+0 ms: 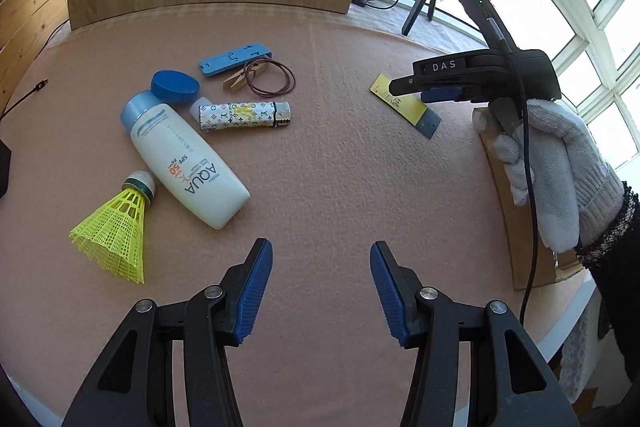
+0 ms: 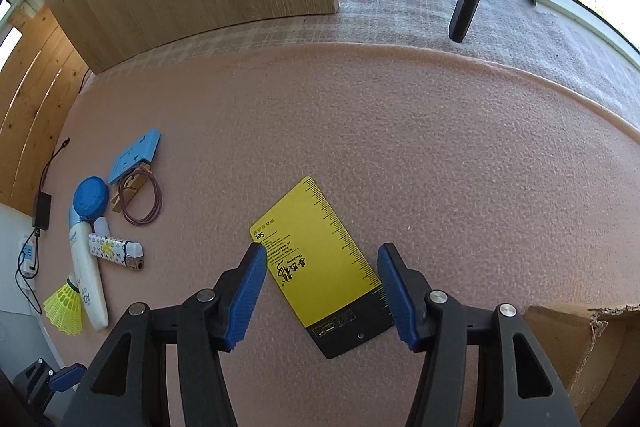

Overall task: Organize objects
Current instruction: 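Move the right tool down onto the yellow ruler card, then close the right gripper on the yellow card and lift it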

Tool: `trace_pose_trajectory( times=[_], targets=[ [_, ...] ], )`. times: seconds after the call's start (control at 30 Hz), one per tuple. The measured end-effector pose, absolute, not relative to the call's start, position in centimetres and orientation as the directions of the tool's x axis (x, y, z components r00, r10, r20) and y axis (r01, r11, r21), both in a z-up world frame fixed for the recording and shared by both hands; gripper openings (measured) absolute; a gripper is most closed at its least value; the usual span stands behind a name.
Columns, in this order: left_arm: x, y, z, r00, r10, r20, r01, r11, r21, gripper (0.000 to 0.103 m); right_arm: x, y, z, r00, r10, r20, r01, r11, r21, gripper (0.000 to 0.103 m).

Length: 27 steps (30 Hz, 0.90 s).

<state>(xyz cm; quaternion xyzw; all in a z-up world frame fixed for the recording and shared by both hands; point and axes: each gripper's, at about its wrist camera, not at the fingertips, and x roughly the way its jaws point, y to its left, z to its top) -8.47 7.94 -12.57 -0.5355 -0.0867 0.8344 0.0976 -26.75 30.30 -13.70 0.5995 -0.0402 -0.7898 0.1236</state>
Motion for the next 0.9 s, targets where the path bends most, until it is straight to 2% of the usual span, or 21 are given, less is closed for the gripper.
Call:
trace_pose_trajectory(
  times=[0.1,0.2,0.37,0.63,0.7,0.77,0.9],
  targets=[
    [-8.7,8.1,-12.6,-0.406,0.256,-0.877,-0.07,-0.966,-0.249,0.055,-27.1,30.4,-14.0,-0.242,-0.262,-0.934,0.14,-0.962,0.233,0.054],
    [-8.7,8.1,-12.5,-0.407,0.255,-0.877,-0.07,-0.966,-0.249,0.055,-27.3,30.6,-14.0,-0.231,-0.29,-0.929,0.139,-0.955,0.263,0.059],
    [-8.8,8.2,-12.5,-0.408,0.257,-0.876,-0.068,-0.965,-0.252,0.055,-26.7,29.6,-13.9,-0.193,-0.3,-0.934,0.185,-0.946,0.266,0.059],
    [-8.7,8.5,-12.4,-0.405,0.264,-0.876,-0.069,-0.963,-0.259,0.055,-24.1,26.4,-14.2,-0.22,-0.15,-0.964,0.312,-0.947,0.076,0.059],
    [-8.7,8.5,-12.4,-0.405,0.265,-0.875,-0.072,-0.963,-0.259,0.055,-23.6,25.9,-14.2,-0.237,-0.117,-0.964,0.325,-0.945,0.035,0.056],
    [-8.6,8.6,-12.3,-0.407,0.265,-0.874,-0.076,-0.963,-0.257,0.055,-23.1,25.8,-14.2,-0.249,-0.102,-0.963,0.326,-0.945,0.016,0.048],
    [-8.6,8.6,-12.2,-0.41,0.266,-0.873,-0.08,-0.963,-0.256,0.055,-22.4,26.2,-14.0,-0.247,-0.118,-0.962,0.316,-0.948,0.035,0.047]
  ],
)
